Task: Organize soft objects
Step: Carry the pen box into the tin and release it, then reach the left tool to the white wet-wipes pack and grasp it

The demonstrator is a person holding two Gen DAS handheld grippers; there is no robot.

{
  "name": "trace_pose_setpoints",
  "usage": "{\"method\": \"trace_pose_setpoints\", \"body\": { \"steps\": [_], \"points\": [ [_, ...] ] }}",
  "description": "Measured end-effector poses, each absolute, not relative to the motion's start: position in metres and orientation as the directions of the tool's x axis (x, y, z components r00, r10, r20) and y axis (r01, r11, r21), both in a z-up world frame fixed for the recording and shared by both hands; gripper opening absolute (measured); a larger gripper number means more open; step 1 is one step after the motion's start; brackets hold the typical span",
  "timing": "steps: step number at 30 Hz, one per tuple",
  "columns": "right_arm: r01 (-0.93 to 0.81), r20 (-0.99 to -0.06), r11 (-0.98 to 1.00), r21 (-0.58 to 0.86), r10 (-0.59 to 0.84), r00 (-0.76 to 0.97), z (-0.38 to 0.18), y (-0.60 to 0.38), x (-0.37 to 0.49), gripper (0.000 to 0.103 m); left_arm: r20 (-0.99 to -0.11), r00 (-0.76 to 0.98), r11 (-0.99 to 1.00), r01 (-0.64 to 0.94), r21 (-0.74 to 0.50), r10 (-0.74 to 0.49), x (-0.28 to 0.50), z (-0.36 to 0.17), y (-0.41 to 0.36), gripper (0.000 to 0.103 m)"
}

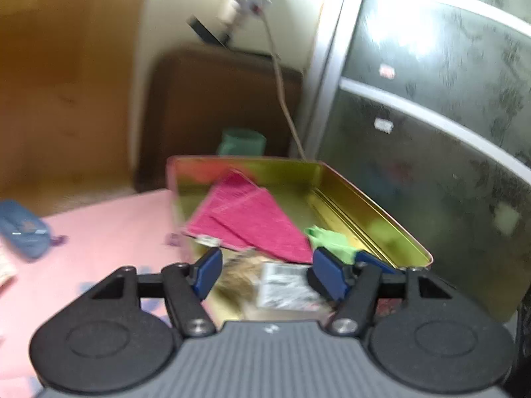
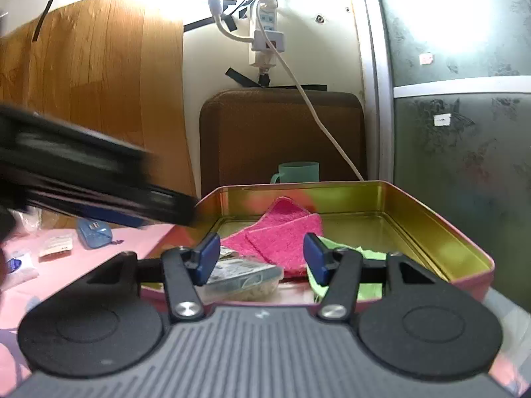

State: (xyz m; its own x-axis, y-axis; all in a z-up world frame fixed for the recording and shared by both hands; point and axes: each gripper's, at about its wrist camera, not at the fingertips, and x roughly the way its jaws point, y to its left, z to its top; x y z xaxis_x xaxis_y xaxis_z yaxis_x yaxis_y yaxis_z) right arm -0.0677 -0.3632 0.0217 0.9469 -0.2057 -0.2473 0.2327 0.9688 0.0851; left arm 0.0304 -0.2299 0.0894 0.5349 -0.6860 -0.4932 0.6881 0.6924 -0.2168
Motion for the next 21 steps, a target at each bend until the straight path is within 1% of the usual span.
{"method": "trace_pose_setpoints", "body": {
  "steps": [1,3,5,7,9,11,12,13,14,17,18,19,21],
  "points": [
    [0.226,-0.238,0.970,0.095,-0.198,0.951,0.022,-0.360,-0.071,0.059,-0.480,0.548,0.700,0.679,-0.222,-0.685,0.027,0.090,-0.213,0.065],
    [0.188,-0.216,0.973,0.134,-0.157,0.964,0.023,-0.351,-0.078,0.059,-0.471,0.583,0.729,0.647,-0.224,-0.662,0.019,0.088,-0.177,0.065],
    [0.125,-0.207,0.980,0.155,-0.091,0.974,0.028,-0.332,-0.075,0.059,-0.472,0.624,0.770,0.596,-0.229,-0.623,0.013,0.080,-0.132,0.067],
    [0.036,-0.223,0.988,0.150,-0.002,0.975,0.030,-0.308,-0.066,0.059,-0.486,0.668,0.820,0.527,-0.224,-0.563,0.012,0.068,-0.087,0.068],
    [-0.058,-0.263,0.988,0.144,0.095,0.960,0.031,-0.276,-0.059,0.060,-0.519,0.729,0.891,0.418,-0.178,-0.446,0.016,0.052,-0.046,0.068],
    [-0.162,-0.323,0.976,0.148,0.202,0.925,0.027,-0.250,-0.036,0.066,-0.545,0.767,0.939,0.309,-0.148,-0.339,0.026,0.037,-0.011,0.068],
    [-0.211,-0.360,0.966,0.151,0.252,0.898,0.024,-0.236,-0.024,0.072,-0.550,0.782,0.956,0.257,-0.142,-0.292,0.030,0.031,0.004,0.068],
    [-0.252,-0.393,0.956,0.152,0.292,0.872,0.021,-0.222,-0.013,0.075,-0.550,0.798,0.969,0.201,-0.144,-0.247,0.034,0.025,0.021,0.068],
    [-0.280,-0.414,0.949,0.145,0.315,0.854,0.016,-0.209,-0.004,0.075,-0.544,0.810,0.975,0.153,-0.163,-0.219,0.037,0.021,0.037,0.068],
    [-0.361,-0.490,0.927,0.105,0.364,0.792,0.007,-0.171,0.025,0.080,-0.534,0.828,0.969,0.047,-0.243,-0.174,0.044,0.011,0.072,0.068],
    [-0.390,-0.510,0.914,0.108,0.388,0.768,0.006,-0.161,0.035,0.085,-0.539,0.826,0.964,0.018,-0.266,-0.164,0.046,0.006,0.080,0.068],
    [-0.418,-0.525,0.901,0.117,0.413,0.744,0.005,-0.154,0.046,0.090,-0.554,0.814,0.954,-0.003,-0.301,-0.172,0.050,0.003,0.086,0.068],
    [-0.438,-0.546,0.892,0.114,0.424,0.722,0.002,-0.141,0.062,0.092,-0.546,0.817,0.936,-0.019,-0.351,-0.188,0.051,0.003,0.097,0.068]
  ]
}}
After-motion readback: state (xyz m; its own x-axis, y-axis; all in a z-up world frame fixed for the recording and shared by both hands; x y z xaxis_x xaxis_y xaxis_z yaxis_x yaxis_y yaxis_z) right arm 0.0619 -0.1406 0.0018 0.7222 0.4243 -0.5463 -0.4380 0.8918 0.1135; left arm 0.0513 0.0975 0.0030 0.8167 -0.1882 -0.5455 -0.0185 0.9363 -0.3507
